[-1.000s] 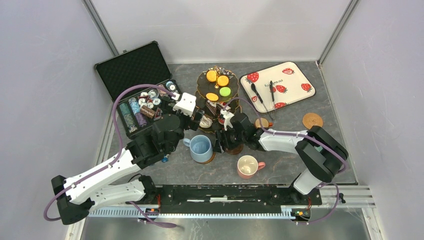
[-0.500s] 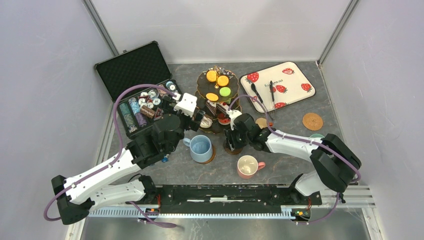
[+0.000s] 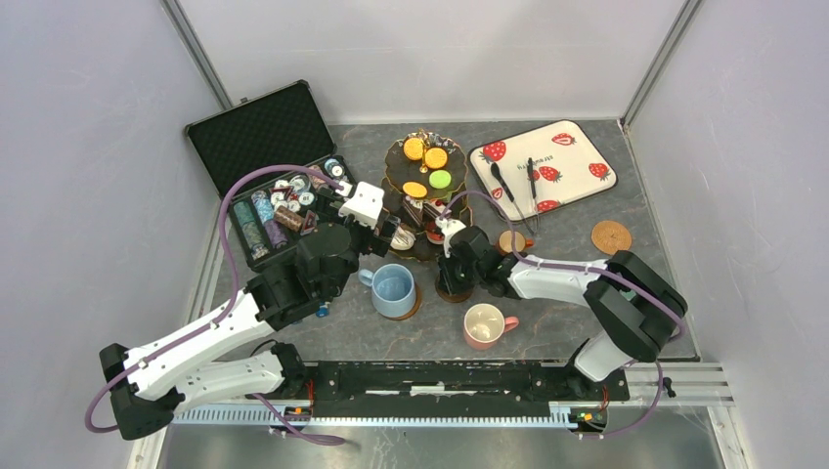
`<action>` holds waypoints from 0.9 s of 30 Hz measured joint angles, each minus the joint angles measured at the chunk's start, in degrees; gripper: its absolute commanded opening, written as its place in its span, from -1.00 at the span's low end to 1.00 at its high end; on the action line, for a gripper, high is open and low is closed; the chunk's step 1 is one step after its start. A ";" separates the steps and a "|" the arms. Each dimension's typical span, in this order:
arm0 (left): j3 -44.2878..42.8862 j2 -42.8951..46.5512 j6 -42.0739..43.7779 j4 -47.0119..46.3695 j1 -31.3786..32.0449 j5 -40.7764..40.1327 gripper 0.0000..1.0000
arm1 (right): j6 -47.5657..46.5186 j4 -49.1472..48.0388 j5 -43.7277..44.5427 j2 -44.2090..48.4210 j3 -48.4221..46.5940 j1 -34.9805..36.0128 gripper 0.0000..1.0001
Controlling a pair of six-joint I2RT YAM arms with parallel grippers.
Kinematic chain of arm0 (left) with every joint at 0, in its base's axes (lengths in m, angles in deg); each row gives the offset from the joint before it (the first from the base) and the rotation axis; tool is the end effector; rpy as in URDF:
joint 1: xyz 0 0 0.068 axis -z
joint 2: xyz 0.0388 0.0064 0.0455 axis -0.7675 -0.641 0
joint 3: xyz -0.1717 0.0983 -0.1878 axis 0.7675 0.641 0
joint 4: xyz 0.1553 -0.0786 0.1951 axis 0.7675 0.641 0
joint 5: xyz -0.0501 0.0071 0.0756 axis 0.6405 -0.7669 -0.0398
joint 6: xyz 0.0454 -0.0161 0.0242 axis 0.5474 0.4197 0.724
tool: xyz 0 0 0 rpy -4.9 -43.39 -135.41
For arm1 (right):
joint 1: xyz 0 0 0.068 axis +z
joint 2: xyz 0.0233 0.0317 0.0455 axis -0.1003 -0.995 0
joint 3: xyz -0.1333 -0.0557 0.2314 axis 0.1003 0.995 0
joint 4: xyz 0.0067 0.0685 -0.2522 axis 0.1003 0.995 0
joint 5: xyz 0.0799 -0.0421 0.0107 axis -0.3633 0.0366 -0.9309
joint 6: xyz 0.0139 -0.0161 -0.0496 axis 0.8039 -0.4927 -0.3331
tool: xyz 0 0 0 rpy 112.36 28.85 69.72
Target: Serve the afternoon tea
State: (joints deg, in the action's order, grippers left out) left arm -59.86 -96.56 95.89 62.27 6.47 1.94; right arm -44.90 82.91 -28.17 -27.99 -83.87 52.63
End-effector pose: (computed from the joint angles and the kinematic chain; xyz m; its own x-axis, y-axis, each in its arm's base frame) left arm 0.1288 -0.1524 0.3606 -0.0706 0.2902 -0.9544 0.2775 0.9247 0.2607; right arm 0.2017 0.2190 0.1538 -0.7716 -0.2431 -0.5878 -0.4933 0.8121 0.3116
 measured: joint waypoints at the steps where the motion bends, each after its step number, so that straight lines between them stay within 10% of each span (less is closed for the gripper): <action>1: 0.00 0.00 0.00 0.00 0.00 0.00 1.00 | 0.37 -1.09 -0.26 -0.46 0.00 0.26 -0.55; 15: 0.00 0.00 0.00 -0.02 0.00 0.02 1.00 | 2.10 -6.01 -2.80 -2.80 -0.39 1.77 -0.49; 27: 0.00 0.00 -0.02 0.00 0.00 0.20 1.00 | -8.37 5.46 2.84 15.15 -0.46 1.77 0.28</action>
State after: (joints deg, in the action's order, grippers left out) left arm -59.86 -96.56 95.87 62.27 6.47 2.14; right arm -53.28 88.38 -25.33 -12.84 -84.33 54.40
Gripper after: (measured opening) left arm 0.996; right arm 0.565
